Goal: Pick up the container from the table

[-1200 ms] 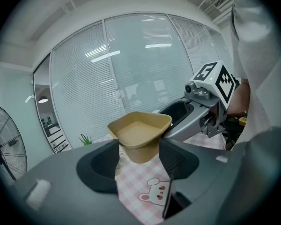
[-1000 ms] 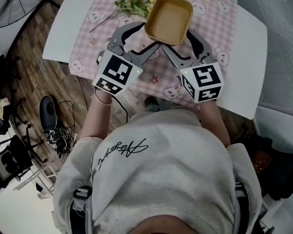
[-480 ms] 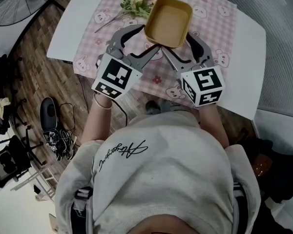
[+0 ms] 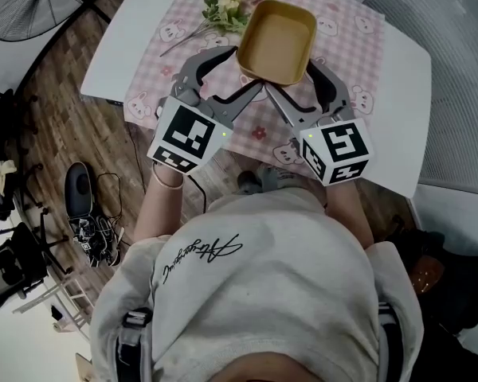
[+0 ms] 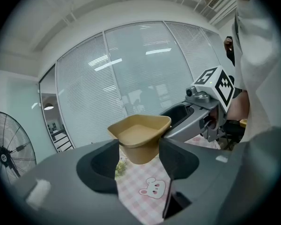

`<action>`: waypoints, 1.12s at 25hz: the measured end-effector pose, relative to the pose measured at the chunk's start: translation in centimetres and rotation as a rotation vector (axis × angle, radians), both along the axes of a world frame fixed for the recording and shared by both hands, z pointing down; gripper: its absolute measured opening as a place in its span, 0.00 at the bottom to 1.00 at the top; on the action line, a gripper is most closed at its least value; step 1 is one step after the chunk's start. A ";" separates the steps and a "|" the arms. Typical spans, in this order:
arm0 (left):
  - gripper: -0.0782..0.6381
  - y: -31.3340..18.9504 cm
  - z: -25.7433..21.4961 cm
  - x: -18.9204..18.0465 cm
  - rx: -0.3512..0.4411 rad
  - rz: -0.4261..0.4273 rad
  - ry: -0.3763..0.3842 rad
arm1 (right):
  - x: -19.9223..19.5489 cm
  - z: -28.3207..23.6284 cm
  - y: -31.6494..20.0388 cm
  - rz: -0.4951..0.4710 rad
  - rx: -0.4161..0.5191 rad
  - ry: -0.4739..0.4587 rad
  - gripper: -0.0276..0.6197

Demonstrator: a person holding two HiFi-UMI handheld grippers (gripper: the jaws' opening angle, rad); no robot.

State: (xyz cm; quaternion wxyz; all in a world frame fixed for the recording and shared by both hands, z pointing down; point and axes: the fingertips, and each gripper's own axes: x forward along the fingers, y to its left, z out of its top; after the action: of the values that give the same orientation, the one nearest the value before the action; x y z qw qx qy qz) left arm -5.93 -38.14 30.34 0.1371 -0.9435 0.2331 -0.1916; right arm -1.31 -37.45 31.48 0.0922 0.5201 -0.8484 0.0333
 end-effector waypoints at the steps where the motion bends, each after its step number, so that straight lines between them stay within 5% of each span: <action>1: 0.47 0.1 -0.2 -0.1 0.003 0.000 0.002 | -0.1 -0.2 0.1 0.000 0.003 -0.001 0.55; 28: 0.47 1.4 -2.1 3.0 0.003 -0.059 0.053 | 3.1 -2.2 1.1 -0.075 0.029 -0.020 0.54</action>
State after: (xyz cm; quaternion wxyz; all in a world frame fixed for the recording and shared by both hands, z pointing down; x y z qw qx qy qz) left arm -2.93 -36.71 28.27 0.1266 -0.9407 0.2647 -0.1702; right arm 1.80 -36.33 29.32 0.0774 0.4889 -0.8686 0.0229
